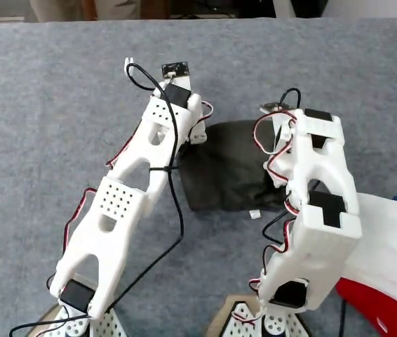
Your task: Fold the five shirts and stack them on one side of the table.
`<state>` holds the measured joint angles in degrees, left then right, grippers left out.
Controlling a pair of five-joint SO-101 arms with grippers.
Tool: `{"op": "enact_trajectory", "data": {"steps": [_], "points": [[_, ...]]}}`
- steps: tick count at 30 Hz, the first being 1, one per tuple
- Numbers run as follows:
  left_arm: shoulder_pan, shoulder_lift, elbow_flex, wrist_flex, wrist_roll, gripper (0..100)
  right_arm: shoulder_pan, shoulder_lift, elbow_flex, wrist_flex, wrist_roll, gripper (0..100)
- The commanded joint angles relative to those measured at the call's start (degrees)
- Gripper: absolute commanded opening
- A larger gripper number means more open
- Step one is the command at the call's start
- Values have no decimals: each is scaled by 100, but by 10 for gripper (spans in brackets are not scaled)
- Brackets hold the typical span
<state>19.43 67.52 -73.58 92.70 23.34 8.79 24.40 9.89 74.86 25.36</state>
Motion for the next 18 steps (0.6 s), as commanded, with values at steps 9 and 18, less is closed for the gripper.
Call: {"op": "enact_trajectory", "data": {"steps": [9,18], "points": [[756,-462,-2180,800,35,18,435,-2721,1121,79,-334,4],[1451,-1402,-2163,800,62,17,2141,-5640,1675,738,-580,4]]}}
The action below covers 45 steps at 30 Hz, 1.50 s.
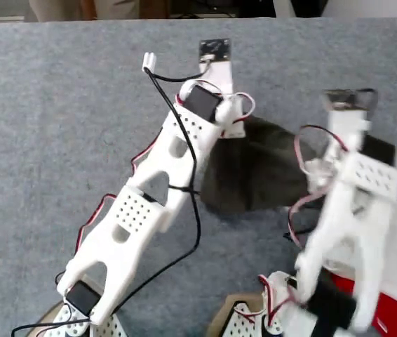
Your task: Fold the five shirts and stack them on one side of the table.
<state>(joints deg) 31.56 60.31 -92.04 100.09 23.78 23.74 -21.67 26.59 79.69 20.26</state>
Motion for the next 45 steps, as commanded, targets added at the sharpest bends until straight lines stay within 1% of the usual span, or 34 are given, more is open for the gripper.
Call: {"op": "enact_trajectory", "data": {"steps": [1,6,9,11,14,17,24,28,30,32,38,40,41,43,45], "points": [[352,-813,-316,62,26,17,892,-1297,4,325,-62,4],[1064,-1358,-334,9,26,17,2044,-2334,4,501,-18,4],[1521,-1587,-316,-193,35,17,2677,-2721,-4,554,-9,4],[1776,-1736,-316,-457,185,17,3073,-2914,-4,580,105,4],[2136,-1991,-316,-1002,422,17,3670,-3108,-22,536,158,4],[2549,-2114,-290,-1626,475,17,4224,-3143,-31,404,185,4],[3402,-2176,466,-3402,475,18,5437,-3143,-22,-158,141,4],[3719,-2176,642,-4396,475,18,5815,-3143,4,-404,141,4],[3798,-2185,659,-4809,475,18,5824,-3143,4,-448,132,4],[3807,-2290,668,-5046,484,18,5824,-3134,66,-422,132,4],[3912,-2818,1521,-5099,484,18,6009,-3143,259,-448,132,5],[3930,-2923,1688,-5108,624,25,6053,-3143,303,-448,132,6],[3930,-2932,1688,-5099,730,47,6053,-3152,312,-448,123,14],[3912,-2985,1723,-5055,879,91,6070,-3152,312,-448,0,56],[3903,-3002,1723,-4985,905,101,6149,-3152,321,-448,-158,117]]}}
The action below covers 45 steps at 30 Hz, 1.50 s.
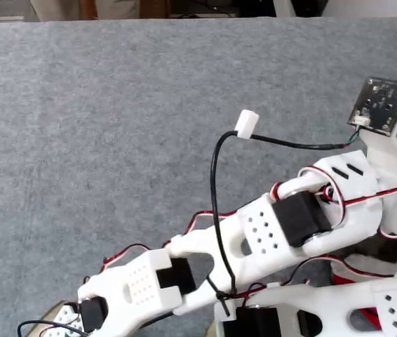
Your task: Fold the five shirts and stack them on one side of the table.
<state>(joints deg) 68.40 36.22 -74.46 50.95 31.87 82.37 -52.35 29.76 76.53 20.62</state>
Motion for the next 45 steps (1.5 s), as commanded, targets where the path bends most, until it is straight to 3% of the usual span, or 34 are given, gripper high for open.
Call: {"op": "enact_trajectory", "data": {"steps": [1,7,14,19,24,27,30,34,38,45], "points": [[229,-593,-35,-62,97,102,312,-84,4,-132,-255,147],[185,-602,-79,202,88,104,198,-75,-4,-132,-255,242],[-484,-734,-229,607,88,103,-400,-110,-48,-88,-220,250],[-1521,-954,-290,1697,-281,100,-2229,-110,-189,782,554,250],[-2523,-980,-334,3824,-1846,100,-4910,-66,-110,1407,580,243],[-3209,-936,-334,4756,-2725,100,-6273,-66,75,1407,580,160],[-4114,-936,-273,4985,-3174,98,-7292,-101,391,1187,580,35],[-5327,-989,-246,4993,-3226,13,-8180,-110,743,976,580,15],[-6321,-998,264,5002,-3253,18,-8681,-110,989,923,607,9],[-7464,-2325,2857,5002,-3323,19,-8716,-110,1490,791,580,9]]}}
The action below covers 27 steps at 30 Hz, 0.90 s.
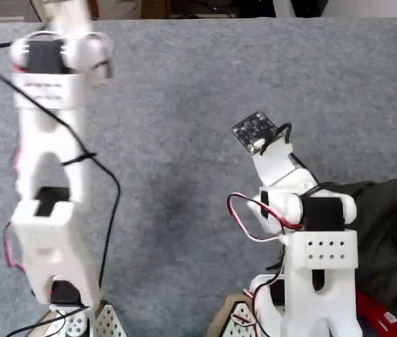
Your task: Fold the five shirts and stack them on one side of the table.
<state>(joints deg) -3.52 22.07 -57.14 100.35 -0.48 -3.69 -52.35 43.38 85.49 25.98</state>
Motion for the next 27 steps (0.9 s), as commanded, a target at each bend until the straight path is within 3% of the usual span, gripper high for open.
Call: {"op": "enact_trajectory", "data": {"steps": [1,4,9,14,27], "points": [[-308,-1235,1653,44,-193,19,-110,-110,207,-97,35,9],[-387,-2264,3270,-132,-360,19,-101,-110,391,-70,35,9],[-800,-3943,6110,-1547,-352,19,-110,-110,470,-97,35,9],[-1011,-5516,8519,-2444,-352,19,-127,-110,602,-167,44,9],[-1222,-8725,12958,-4281,-352,20,-101,-110,1323,-826,44,9]]}}
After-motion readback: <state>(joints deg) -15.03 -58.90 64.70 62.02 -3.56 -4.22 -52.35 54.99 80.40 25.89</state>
